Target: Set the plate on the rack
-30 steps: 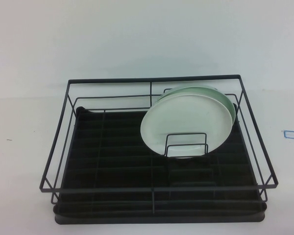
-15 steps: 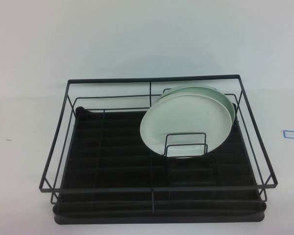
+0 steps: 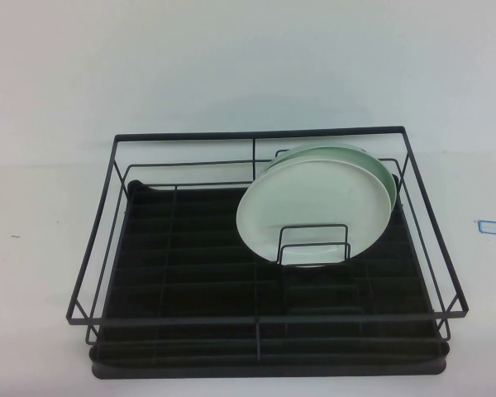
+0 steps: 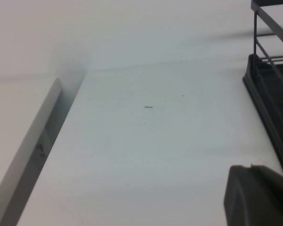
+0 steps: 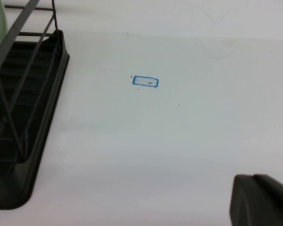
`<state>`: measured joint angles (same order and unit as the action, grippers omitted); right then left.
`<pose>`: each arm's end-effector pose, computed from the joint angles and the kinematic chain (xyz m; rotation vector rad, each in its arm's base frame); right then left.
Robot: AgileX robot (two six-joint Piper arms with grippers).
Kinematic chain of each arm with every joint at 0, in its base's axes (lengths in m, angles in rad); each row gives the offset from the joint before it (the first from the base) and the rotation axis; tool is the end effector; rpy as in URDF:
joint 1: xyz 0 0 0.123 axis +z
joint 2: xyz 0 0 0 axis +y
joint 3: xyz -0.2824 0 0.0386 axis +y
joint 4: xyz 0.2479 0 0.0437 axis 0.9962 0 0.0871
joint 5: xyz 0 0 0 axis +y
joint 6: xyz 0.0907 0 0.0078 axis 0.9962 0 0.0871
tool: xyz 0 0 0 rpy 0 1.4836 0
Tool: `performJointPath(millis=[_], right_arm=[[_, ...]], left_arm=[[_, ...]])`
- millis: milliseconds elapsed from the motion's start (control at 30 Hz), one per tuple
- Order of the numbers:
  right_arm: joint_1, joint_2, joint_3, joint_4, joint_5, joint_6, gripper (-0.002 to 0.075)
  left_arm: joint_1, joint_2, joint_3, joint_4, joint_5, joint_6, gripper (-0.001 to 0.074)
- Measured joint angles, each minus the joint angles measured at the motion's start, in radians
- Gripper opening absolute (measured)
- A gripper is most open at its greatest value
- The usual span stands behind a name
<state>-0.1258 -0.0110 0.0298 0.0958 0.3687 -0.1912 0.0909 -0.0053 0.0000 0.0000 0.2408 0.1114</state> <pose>0.0528 -0.0035 0.1706 -0.0014 1.8712 -0.1248 0.0549 0.0050 0.1915 0.0176 1.7213 0.1498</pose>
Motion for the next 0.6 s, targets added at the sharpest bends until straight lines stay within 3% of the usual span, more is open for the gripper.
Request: performJointPath(millis=[600], right_arm=[[0.000, 0.000, 0.000, 0.000, 0.000, 0.006, 0.0018]], left_arm=[[0.000, 0.000, 0.000, -0.030, 0.100, 0.049, 0.0000]])
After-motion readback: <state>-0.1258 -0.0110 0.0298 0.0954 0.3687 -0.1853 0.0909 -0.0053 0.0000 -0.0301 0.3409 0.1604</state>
